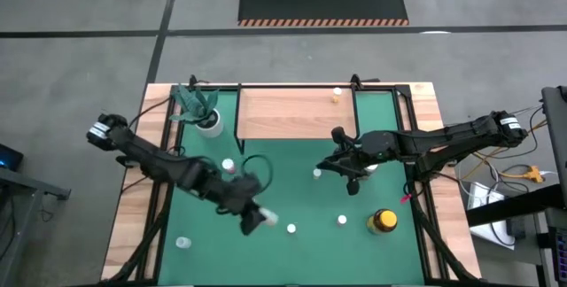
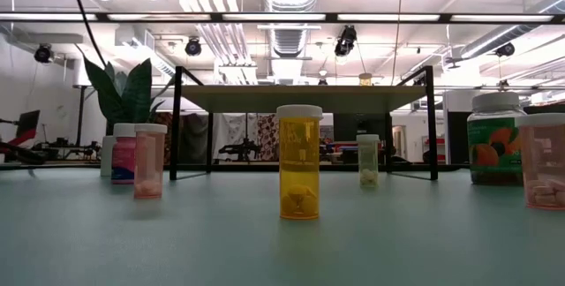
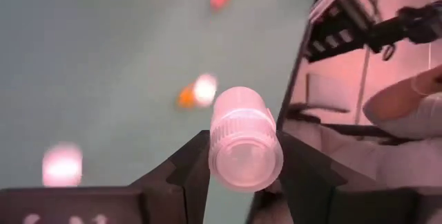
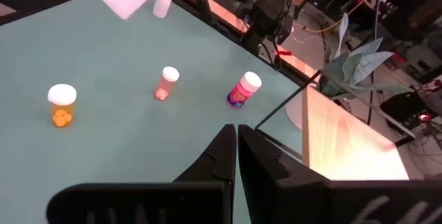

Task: Pick and place medicine bottles onto shelf by color
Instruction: Put the top white pill bottle on the shelf, then put the left pink pill bottle on the shelf

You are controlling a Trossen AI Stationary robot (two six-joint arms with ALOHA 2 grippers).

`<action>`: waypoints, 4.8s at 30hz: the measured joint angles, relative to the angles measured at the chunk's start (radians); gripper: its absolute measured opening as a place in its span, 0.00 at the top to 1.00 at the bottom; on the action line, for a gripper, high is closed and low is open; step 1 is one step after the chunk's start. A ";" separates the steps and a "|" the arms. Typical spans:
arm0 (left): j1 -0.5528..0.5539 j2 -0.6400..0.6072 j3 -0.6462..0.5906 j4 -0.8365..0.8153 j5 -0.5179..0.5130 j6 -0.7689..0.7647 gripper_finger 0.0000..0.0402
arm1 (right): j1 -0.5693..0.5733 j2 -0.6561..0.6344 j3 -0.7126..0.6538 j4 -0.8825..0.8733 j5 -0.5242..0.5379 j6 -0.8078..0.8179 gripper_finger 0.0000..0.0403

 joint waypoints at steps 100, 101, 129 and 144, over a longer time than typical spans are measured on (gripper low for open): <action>0.705 0.082 0.256 -0.464 -0.114 0.952 0.99 | 0.000 -0.014 -0.002 -0.068 0.000 0.155 0.98; 0.703 0.077 0.255 -0.473 -0.114 0.945 0.98 | 0.000 -0.014 -0.002 -0.068 0.000 0.159 0.98; 0.615 0.012 0.184 -0.478 -0.165 0.797 0.98 | 0.000 -0.014 -0.010 -0.070 0.000 0.201 0.98; 0.561 -0.049 0.188 -0.435 -0.162 0.741 0.98 | 0.000 -0.014 -0.013 -0.070 0.000 0.214 0.98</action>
